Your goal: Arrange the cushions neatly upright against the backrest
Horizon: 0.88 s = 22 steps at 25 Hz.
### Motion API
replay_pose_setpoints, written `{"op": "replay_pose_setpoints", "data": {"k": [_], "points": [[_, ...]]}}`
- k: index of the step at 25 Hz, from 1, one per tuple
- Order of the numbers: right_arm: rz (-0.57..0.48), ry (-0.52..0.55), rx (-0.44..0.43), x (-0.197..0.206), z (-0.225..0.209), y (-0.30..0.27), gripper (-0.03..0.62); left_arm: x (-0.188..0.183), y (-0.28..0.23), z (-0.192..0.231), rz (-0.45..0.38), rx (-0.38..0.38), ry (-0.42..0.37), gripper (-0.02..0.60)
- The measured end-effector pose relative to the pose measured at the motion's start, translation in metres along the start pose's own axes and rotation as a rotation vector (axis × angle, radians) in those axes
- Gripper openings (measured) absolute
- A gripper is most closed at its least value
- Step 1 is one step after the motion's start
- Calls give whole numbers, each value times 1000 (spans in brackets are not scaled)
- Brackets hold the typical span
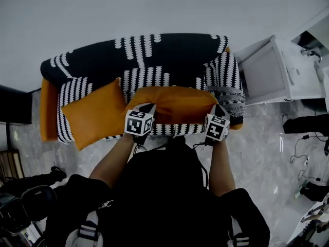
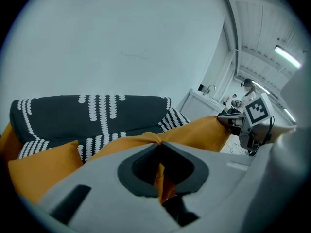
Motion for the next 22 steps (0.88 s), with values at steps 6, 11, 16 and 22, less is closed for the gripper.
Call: {"op": "replay_pose_setpoints", "data": {"k": [6, 11, 16, 22], "points": [[21, 34, -89, -42, -34, -74, 17, -44, -55, -3, 26, -74, 46, 25], [49, 69, -163, -67, -47, -122, 17, -66, -87, 1, 54, -116, 102, 26], [114, 106, -207, -84, -50, -161, 18, -82, -109, 10, 72, -149, 143, 28], [161, 112, -224, -85, -41, -186, 18, -87, -126, 29, 91, -165, 179, 29]]}}
Point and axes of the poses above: the fingertips, and each gripper's own axes: y backward along the fingers, z to its left, x out of its underside, the point moved 8 cm from there along y, backward along the fingers, and after that the axes turned 1 degree about -z, right-handed, at the moved point
